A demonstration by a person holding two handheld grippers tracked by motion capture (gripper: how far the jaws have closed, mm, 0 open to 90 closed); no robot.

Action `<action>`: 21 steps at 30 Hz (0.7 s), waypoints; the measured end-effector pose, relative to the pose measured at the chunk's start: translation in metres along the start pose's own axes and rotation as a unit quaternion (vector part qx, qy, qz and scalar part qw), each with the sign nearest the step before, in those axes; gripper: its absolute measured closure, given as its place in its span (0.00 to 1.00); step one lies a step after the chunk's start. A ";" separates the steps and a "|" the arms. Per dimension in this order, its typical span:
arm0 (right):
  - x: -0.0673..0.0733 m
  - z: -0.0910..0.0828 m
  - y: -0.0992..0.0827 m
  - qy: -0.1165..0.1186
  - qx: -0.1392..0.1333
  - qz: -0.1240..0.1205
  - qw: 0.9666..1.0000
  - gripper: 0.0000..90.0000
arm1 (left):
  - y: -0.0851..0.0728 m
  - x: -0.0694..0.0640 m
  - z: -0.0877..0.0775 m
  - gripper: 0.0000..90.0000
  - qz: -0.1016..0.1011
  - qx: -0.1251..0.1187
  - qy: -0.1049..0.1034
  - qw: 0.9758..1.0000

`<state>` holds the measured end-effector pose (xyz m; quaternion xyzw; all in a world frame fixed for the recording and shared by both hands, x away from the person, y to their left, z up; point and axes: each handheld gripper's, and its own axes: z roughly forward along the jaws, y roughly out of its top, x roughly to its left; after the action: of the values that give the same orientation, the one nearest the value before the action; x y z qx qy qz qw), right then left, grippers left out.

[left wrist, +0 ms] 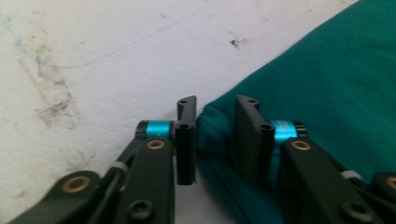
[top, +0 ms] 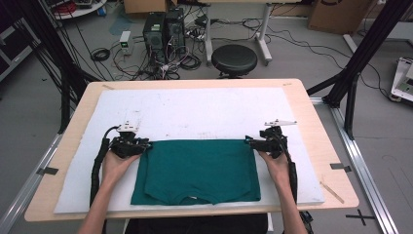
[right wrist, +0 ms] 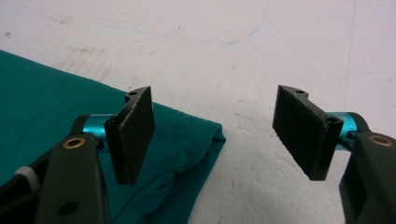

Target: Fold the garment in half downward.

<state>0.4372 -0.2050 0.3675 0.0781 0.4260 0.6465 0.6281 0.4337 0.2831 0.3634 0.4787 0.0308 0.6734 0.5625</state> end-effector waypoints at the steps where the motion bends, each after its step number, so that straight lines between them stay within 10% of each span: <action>1: 0.000 0.002 0.000 0.000 0.001 -0.003 1.000 0.33 | 0.000 0.000 0.000 0.83 0.000 -0.001 -0.002 1.000; 12: 0.005 0.020 -0.003 0.019 0.031 -0.017 0.999 0.40 | -0.001 0.001 0.000 0.86 -0.001 -0.004 -0.008 1.000; 21: 0.021 0.024 -0.005 0.019 0.042 -0.064 0.997 0.86 | -0.002 -0.001 0.000 0.87 0.009 -0.006 -0.004 1.000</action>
<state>0.4517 -0.1769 0.3699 0.0649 0.4688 0.5880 0.6560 0.4349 0.2829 0.3620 0.4784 0.0207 0.6766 0.5595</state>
